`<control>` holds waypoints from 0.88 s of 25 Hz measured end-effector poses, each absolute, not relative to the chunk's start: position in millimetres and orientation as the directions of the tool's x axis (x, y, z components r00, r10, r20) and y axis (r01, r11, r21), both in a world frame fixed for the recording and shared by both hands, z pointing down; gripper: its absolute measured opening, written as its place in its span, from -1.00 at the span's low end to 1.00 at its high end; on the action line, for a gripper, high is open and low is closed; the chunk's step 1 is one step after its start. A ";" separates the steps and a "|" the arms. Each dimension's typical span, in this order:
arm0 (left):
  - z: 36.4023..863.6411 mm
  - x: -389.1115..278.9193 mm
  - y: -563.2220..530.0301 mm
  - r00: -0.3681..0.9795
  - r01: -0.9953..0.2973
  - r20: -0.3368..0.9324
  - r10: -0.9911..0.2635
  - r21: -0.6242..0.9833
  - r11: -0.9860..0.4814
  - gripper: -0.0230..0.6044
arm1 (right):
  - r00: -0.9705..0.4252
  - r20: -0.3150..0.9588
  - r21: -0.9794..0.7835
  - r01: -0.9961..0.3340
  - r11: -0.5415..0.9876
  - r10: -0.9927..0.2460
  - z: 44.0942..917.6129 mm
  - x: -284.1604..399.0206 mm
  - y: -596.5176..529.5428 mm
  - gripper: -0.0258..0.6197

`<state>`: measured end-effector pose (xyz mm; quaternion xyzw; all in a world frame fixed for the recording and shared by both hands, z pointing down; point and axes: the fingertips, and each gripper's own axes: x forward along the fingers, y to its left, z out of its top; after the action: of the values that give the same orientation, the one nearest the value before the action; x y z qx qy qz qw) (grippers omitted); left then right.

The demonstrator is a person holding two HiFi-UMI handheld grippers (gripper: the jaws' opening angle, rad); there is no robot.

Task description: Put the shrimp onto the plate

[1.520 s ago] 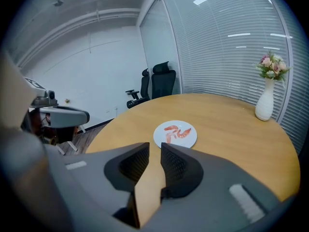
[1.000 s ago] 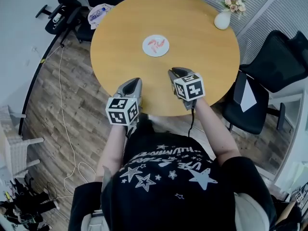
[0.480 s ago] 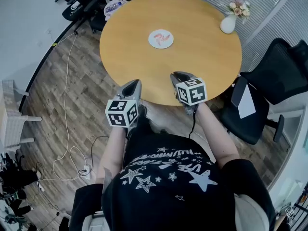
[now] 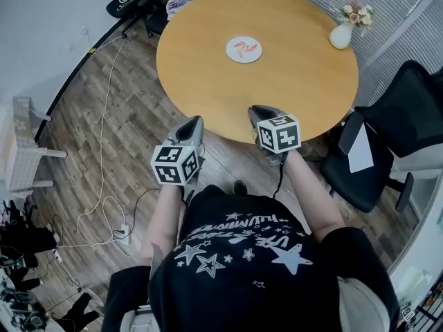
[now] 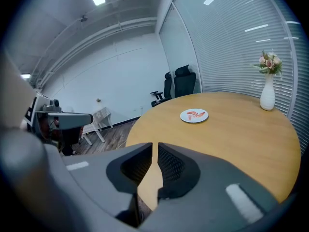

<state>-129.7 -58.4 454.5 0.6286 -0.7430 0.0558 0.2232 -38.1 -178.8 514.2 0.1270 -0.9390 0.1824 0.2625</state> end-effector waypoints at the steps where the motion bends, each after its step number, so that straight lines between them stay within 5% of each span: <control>1: 455.6 -129.7 -56.7 -0.111 -0.957 0.401 -0.909 0.203 0.206 -0.92 | -0.830 0.539 -0.278 -0.335 0.900 -0.142 515.2 -37.8 -177.2 -0.80; 22: 461.7 -105.3 56.3 -0.090 -0.943 0.365 -0.927 0.269 0.198 -0.92 | -0.826 0.484 -0.190 -0.420 0.887 -0.288 478.3 -5.6 -87.7 -0.92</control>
<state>-105.3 56.3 461.7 0.6331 -0.7381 0.0172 0.2326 -5.6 -87.7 478.3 0.1875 -0.9445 0.1456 0.2272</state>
